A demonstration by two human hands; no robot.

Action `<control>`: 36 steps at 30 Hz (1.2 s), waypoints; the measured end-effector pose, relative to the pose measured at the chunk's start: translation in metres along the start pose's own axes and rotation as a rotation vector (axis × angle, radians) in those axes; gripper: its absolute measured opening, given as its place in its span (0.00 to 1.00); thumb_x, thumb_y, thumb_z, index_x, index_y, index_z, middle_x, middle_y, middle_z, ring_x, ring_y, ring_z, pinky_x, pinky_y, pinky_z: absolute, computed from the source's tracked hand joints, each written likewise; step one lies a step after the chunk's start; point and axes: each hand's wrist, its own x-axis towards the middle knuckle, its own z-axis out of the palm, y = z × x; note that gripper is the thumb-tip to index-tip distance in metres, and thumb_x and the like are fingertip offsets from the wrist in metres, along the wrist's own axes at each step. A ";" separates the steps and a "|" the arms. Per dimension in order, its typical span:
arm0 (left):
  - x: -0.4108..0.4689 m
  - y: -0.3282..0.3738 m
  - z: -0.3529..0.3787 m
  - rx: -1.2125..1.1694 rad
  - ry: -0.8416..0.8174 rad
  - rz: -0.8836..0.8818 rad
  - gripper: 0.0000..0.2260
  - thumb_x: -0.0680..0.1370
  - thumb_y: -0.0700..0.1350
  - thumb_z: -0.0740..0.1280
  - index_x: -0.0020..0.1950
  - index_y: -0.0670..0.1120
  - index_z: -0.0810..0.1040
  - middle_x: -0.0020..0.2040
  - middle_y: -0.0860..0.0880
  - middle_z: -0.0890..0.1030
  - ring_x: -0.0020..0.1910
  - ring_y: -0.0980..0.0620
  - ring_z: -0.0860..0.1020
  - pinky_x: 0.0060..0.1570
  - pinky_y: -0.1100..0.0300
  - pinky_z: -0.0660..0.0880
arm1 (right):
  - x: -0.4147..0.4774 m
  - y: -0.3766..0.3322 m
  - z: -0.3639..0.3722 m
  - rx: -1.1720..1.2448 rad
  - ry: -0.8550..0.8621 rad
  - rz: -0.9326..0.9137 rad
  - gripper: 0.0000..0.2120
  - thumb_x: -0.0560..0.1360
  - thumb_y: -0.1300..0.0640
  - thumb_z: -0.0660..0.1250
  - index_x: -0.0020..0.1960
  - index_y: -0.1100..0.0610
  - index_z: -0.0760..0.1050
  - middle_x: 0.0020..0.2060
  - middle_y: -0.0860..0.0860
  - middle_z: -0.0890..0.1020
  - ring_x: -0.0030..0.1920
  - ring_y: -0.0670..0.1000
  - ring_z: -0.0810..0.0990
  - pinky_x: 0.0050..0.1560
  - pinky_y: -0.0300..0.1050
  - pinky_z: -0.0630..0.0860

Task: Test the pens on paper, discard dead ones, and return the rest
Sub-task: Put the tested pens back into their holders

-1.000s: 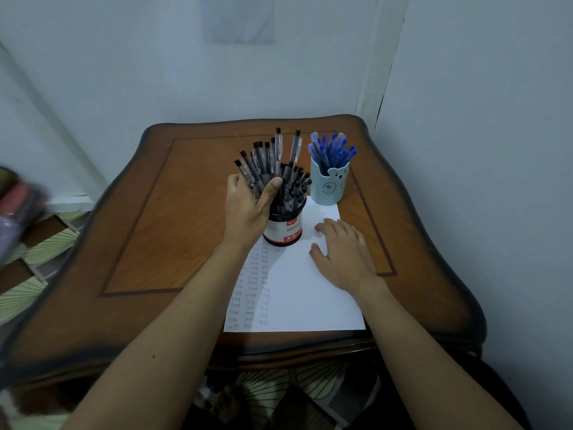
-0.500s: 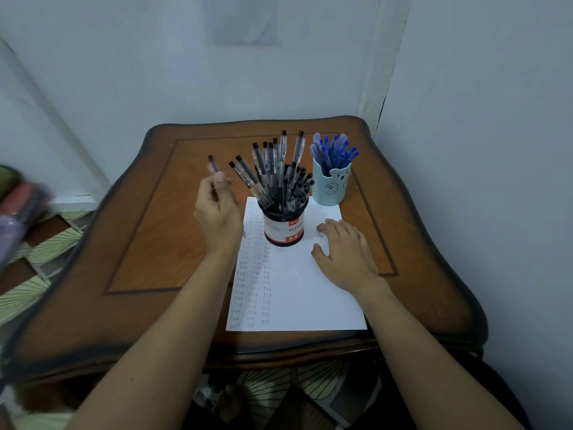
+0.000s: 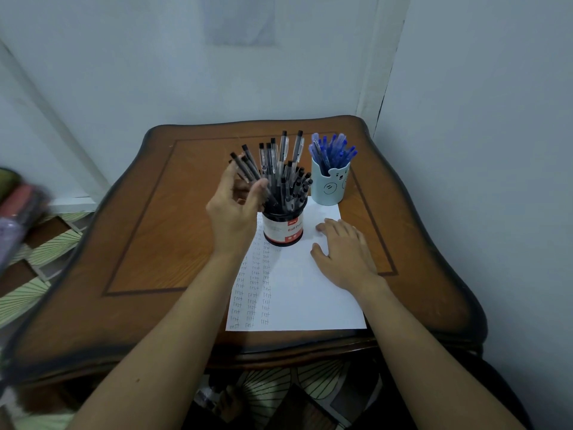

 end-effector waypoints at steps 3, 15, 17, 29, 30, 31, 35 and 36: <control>-0.002 -0.010 0.004 0.189 -0.048 0.101 0.25 0.78 0.55 0.71 0.71 0.43 0.75 0.42 0.54 0.76 0.39 0.62 0.73 0.42 0.68 0.75 | 0.000 0.000 0.000 0.008 0.005 -0.001 0.21 0.81 0.47 0.59 0.72 0.51 0.68 0.74 0.48 0.68 0.76 0.51 0.61 0.77 0.52 0.52; 0.008 0.011 0.023 -0.075 -0.288 -0.128 0.65 0.59 0.54 0.86 0.81 0.56 0.42 0.80 0.47 0.59 0.77 0.52 0.62 0.76 0.52 0.61 | -0.001 0.004 -0.005 0.001 -0.117 -0.020 0.27 0.81 0.42 0.57 0.77 0.50 0.61 0.80 0.49 0.58 0.80 0.52 0.50 0.78 0.52 0.43; 0.013 0.011 0.023 -0.078 -0.280 -0.119 0.61 0.59 0.53 0.86 0.81 0.55 0.49 0.75 0.52 0.64 0.74 0.54 0.66 0.73 0.56 0.65 | 0.000 0.006 -0.006 -0.011 -0.149 -0.034 0.28 0.82 0.41 0.55 0.78 0.50 0.59 0.80 0.49 0.56 0.80 0.52 0.48 0.78 0.53 0.42; 0.030 0.006 0.018 -0.004 -0.339 -0.109 0.49 0.58 0.60 0.83 0.72 0.52 0.64 0.63 0.56 0.75 0.62 0.58 0.77 0.64 0.57 0.76 | -0.003 0.003 -0.004 0.016 -0.071 -0.033 0.26 0.81 0.43 0.58 0.77 0.50 0.62 0.78 0.49 0.62 0.79 0.52 0.53 0.78 0.52 0.46; 0.029 0.007 0.017 0.003 -0.318 -0.103 0.47 0.58 0.62 0.83 0.70 0.52 0.65 0.63 0.54 0.75 0.62 0.56 0.77 0.63 0.55 0.77 | -0.003 0.003 -0.004 0.035 -0.053 -0.037 0.26 0.81 0.44 0.59 0.76 0.50 0.63 0.77 0.48 0.64 0.79 0.51 0.55 0.78 0.52 0.47; 0.027 0.006 0.017 0.008 -0.304 -0.094 0.46 0.58 0.64 0.82 0.70 0.52 0.66 0.63 0.52 0.74 0.62 0.55 0.77 0.63 0.54 0.77 | -0.003 0.003 -0.005 0.055 -0.030 -0.044 0.25 0.80 0.45 0.60 0.75 0.50 0.64 0.76 0.47 0.66 0.78 0.50 0.58 0.78 0.52 0.48; 0.027 0.005 0.018 0.003 -0.327 -0.105 0.43 0.61 0.59 0.83 0.71 0.53 0.67 0.64 0.55 0.75 0.63 0.56 0.76 0.65 0.55 0.76 | -0.004 0.005 -0.003 0.070 0.013 -0.091 0.21 0.80 0.47 0.62 0.72 0.49 0.69 0.72 0.46 0.70 0.74 0.47 0.64 0.76 0.51 0.53; 0.028 0.007 0.018 0.012 -0.319 -0.103 0.44 0.61 0.58 0.84 0.70 0.53 0.66 0.64 0.54 0.75 0.63 0.55 0.76 0.65 0.54 0.75 | -0.004 0.006 -0.003 0.069 0.014 -0.099 0.20 0.80 0.47 0.62 0.71 0.49 0.71 0.72 0.46 0.71 0.74 0.47 0.64 0.76 0.51 0.54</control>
